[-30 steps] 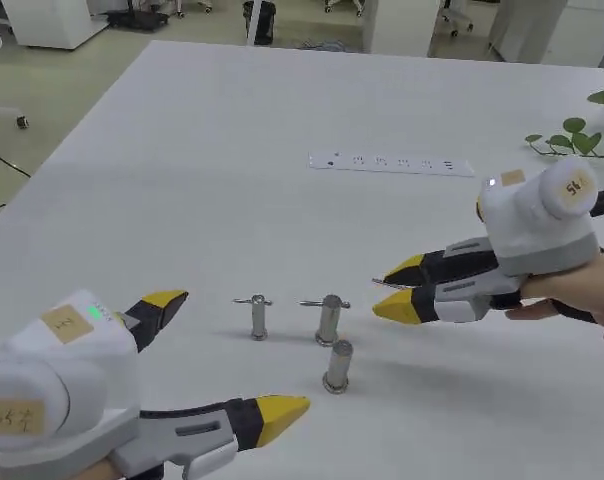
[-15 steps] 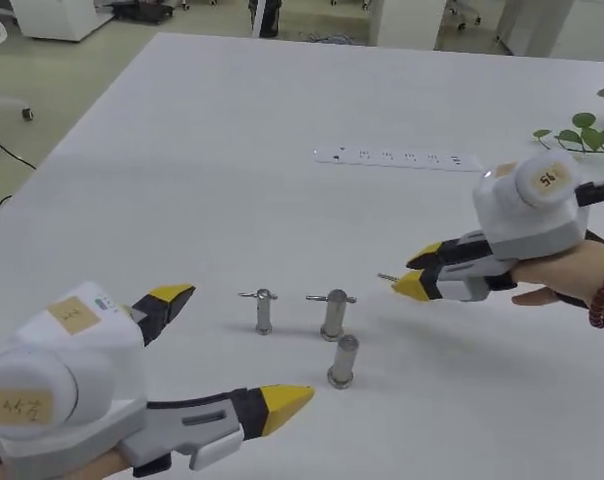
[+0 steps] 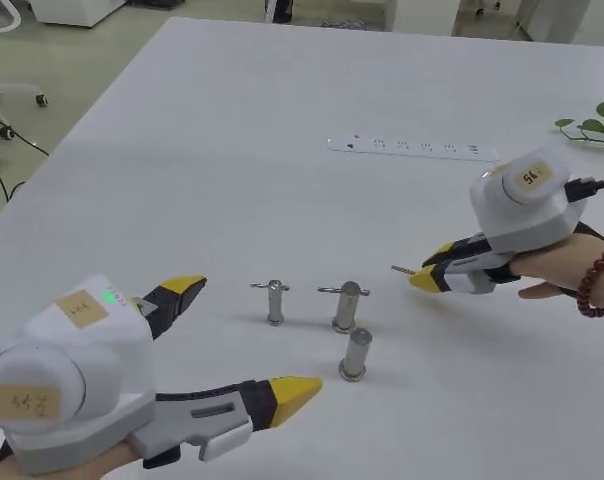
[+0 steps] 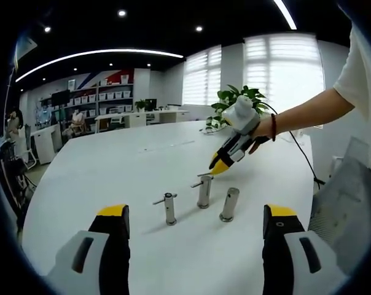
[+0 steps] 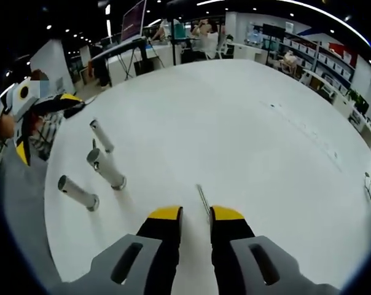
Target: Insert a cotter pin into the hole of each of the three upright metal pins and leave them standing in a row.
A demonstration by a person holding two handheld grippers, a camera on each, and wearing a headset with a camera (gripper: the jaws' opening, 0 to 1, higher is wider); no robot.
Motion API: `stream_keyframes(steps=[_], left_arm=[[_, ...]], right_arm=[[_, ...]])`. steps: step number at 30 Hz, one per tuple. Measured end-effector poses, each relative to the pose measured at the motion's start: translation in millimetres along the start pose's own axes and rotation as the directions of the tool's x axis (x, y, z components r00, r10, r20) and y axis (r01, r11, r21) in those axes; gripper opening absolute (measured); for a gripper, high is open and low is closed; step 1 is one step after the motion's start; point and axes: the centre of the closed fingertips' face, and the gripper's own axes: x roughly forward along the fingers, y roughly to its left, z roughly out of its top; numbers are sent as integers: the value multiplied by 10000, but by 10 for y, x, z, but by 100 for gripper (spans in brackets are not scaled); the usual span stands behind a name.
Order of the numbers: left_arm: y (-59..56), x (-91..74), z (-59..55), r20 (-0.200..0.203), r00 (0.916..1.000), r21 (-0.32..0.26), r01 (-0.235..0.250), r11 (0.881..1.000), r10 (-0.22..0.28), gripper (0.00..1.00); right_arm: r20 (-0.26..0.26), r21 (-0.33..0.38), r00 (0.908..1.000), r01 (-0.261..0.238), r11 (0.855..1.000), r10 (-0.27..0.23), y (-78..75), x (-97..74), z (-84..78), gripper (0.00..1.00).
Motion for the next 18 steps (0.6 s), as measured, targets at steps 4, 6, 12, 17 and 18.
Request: stream_keyframes(steps=[4, 6, 12, 17, 18], left_arm=[[-7, 0, -12, -31, 10000, -41, 73, 10000, -73, 90], [-10, -1, -14, -30, 9999, -45, 117, 9999, -117, 89], [1, -4, -13, -29, 9999, 4, 151, 9999, -151, 88], [7, -9, -15, -51, 9998, 11, 173, 9998, -173, 87], [7, -9, -15, -52, 9998, 8, 183, 9998, -183, 87]], right_arm=[[-267, -174, 9996, 24, 9998, -28, -26, 45, -48, 18], [-328, -235, 9994, 49, 9997, -57, -44, 57, -57, 17], [-529, -420, 9985, 94, 9991, -116, -79, 75, -71, 14], [-749, -729, 9971, 85, 9973, -139, -91, 78, -86, 13], [-797, -776, 9967, 58, 9970, -120, -89, 77, -86, 12]])
